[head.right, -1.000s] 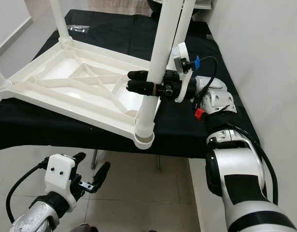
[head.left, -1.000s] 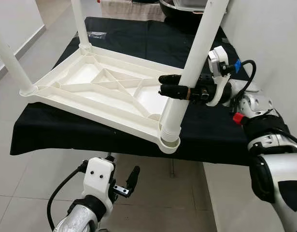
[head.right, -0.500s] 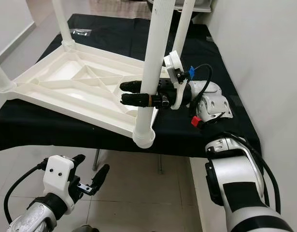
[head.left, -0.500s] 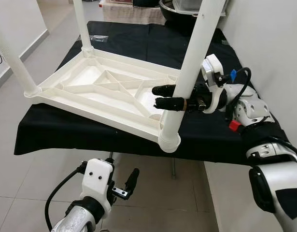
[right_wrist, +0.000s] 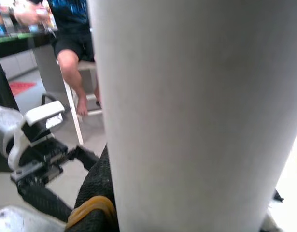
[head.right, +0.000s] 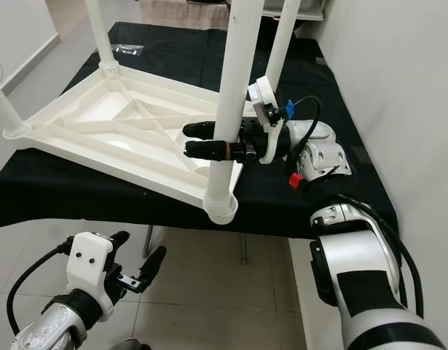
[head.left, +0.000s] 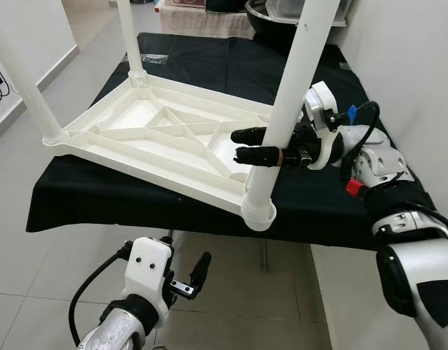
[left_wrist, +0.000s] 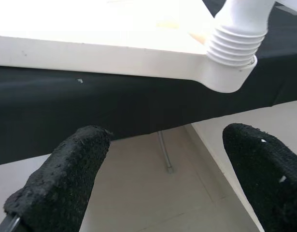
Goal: Building children table
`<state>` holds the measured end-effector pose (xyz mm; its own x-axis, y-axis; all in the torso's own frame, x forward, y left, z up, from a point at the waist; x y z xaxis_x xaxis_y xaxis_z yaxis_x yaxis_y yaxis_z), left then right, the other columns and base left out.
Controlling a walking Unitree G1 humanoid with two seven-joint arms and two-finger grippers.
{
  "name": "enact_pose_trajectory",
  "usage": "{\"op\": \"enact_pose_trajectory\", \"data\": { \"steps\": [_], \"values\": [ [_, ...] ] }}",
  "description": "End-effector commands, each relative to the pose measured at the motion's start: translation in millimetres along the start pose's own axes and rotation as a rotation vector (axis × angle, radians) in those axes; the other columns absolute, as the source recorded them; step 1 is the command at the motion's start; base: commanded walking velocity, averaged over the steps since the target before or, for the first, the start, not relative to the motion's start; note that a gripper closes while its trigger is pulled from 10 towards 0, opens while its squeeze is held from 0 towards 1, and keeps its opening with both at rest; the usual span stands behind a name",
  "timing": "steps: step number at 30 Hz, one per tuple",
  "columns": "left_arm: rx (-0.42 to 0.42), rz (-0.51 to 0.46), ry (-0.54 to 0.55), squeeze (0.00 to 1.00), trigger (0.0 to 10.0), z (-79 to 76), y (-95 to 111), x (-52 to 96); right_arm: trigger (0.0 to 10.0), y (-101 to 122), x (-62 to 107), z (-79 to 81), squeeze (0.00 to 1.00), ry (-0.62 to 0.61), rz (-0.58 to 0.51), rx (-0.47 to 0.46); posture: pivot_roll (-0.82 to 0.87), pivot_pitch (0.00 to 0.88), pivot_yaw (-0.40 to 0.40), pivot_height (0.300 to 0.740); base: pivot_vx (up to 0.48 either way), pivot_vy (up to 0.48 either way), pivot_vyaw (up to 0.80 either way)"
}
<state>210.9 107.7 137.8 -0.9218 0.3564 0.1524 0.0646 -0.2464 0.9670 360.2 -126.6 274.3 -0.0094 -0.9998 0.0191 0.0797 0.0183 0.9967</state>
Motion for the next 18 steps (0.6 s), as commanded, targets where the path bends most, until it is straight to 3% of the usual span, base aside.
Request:
{"op": "enact_pose_trajectory", "data": {
  "steps": [1, 18],
  "values": [
    [0.000, 0.019, -0.009, 0.00, 10.0, -2.5, -3, 1.6, 10.0, -11, 1.9, 0.7, 0.00, 0.011, 0.051, -0.032, 0.18, 0.160, -0.066, 0.740, 0.000, 0.000, 0.00],
    [-0.003, 0.021, -0.009, 0.00, 10.0, -2.1, -3, 1.6, 10.0, -19, 6.5, -2.8, 0.00, -0.015, 0.089, -0.045, 0.18, 0.166, -0.072, 0.740, 0.000, 0.000, 0.00]
  ]
}}
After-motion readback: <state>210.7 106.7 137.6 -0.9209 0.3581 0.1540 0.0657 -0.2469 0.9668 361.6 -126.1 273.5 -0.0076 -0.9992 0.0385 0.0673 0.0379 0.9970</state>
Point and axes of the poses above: a point about 5 cm out from each wrist's last joint towards the gripper, its own x axis pointing back from the gripper into the wrist, its own y axis along the axis of the wrist's last joint, z = x × y, the point moved 3 cm from there along -x, pointing out of the wrist towards the gripper, and after that the axes turned 14 degrees about -x, right-handed, at the moved point
